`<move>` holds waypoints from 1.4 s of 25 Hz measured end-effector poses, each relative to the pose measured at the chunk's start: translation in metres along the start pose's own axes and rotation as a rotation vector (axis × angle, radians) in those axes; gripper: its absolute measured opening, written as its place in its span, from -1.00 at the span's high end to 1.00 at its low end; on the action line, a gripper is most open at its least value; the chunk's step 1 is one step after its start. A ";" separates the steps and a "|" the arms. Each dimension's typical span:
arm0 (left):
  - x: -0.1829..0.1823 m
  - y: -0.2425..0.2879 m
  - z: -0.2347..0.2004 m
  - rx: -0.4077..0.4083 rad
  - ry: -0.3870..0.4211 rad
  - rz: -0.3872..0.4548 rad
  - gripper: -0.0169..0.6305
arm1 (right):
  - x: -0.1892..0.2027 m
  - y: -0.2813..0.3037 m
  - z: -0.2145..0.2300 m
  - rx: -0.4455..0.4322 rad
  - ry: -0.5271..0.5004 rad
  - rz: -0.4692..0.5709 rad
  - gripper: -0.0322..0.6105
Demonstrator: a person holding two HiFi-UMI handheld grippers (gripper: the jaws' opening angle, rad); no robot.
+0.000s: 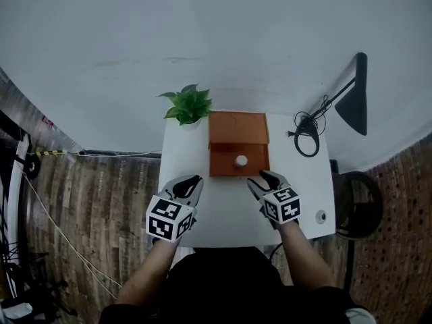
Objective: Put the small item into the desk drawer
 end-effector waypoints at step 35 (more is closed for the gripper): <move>-0.078 0.044 0.106 -0.105 0.024 0.088 0.84 | 0.021 -0.144 0.102 -0.109 0.019 0.272 0.78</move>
Point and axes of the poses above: the fingertips, and each gripper's own axes: y forward along the fingers, z to its right, x out of its underside, the point moved 5 cm from there along -y, backward along the fingers, and after that the axes turned 9 degrees about -z, right-handed, at the moved point
